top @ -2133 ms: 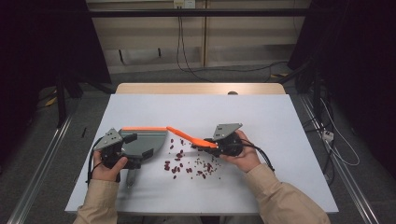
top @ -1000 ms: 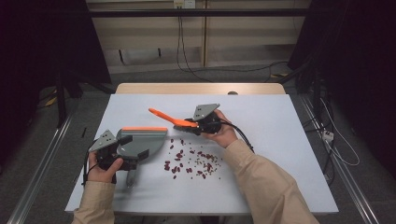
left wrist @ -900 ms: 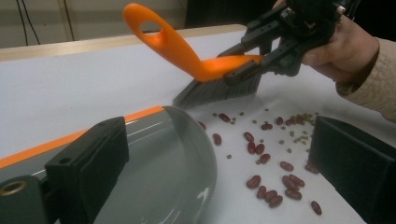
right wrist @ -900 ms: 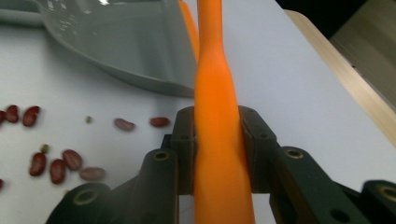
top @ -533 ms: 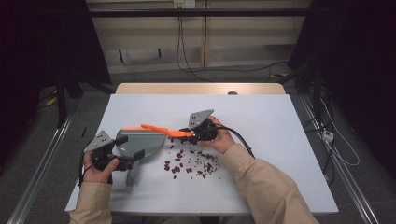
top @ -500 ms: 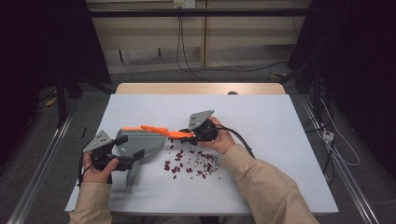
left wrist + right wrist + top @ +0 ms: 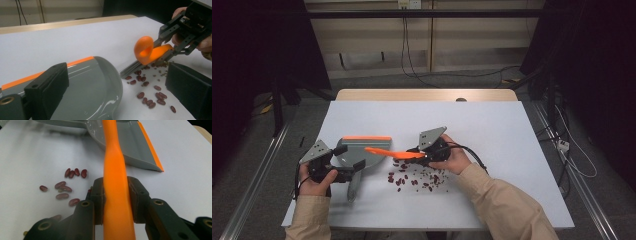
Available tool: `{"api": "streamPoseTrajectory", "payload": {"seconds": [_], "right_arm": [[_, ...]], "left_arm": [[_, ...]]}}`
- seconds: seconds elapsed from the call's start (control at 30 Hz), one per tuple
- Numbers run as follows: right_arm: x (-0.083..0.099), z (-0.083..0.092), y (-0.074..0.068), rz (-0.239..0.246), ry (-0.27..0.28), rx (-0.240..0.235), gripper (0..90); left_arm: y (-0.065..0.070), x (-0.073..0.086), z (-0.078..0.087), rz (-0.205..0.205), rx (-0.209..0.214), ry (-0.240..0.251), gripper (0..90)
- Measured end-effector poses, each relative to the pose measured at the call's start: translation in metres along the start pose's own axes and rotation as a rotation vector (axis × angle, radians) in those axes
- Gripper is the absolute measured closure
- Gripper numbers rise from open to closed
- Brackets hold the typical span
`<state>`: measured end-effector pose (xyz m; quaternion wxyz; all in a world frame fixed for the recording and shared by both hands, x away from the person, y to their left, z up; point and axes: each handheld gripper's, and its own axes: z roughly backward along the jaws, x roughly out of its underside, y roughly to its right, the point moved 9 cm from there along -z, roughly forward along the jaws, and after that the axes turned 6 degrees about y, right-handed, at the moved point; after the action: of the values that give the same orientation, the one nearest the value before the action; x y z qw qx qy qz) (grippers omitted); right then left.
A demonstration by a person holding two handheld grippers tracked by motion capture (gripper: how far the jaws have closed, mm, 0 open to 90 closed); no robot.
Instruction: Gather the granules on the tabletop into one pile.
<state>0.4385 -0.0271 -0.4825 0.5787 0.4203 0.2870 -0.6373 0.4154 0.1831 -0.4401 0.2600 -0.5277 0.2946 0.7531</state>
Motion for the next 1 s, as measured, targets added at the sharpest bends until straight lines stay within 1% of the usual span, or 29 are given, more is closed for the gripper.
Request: {"api": "streamPoseTrajectory", "payload": {"seconds": [0.1,0.2,0.27,0.4,0.53,0.63,0.8,0.87,0.9,1.0], "right_arm": [[0.000,0.002,-0.004,-0.008,0.005,0.002,70.2],[0.000,0.003,-0.006,-0.006,0.005,0.006,70.2],[-0.001,0.004,-0.008,-0.016,0.011,0.000,70.3],[-0.003,0.004,-0.011,-0.017,0.003,0.003,70.4],[-0.004,0.004,-0.014,-0.026,0.007,-0.008,70.4],[-0.004,0.004,-0.016,-0.017,0.006,-0.005,70.4],[-0.004,0.006,-0.018,-0.023,0.015,-0.003,70.6],[-0.005,0.006,-0.018,-0.015,0.014,0.006,70.7],[-0.005,0.007,-0.016,-0.012,0.017,0.019,70.9],[-0.006,0.009,-0.009,-0.040,0.046,0.039,71.0]], "left_arm": [[0.000,0.000,0.000,-0.001,-0.001,0.000,4.9],[0.000,0.000,0.000,-0.002,0.000,0.000,4.9],[0.001,0.000,0.000,-0.001,0.003,0.001,4.9],[0.000,-0.001,0.000,-0.003,0.001,0.003,4.9],[0.001,-0.001,0.000,-0.006,0.001,-0.002,4.9],[0.001,0.000,-0.001,-0.007,0.002,-0.002,4.9],[0.002,0.000,-0.001,-0.007,0.003,-0.003,5.0],[0.002,-0.001,-0.001,-0.008,0.005,-0.002,5.0],[0.002,0.000,-0.001,-0.009,0.006,-0.002,4.9],[0.003,0.000,-0.002,-0.012,0.006,-0.005,4.9]]}}
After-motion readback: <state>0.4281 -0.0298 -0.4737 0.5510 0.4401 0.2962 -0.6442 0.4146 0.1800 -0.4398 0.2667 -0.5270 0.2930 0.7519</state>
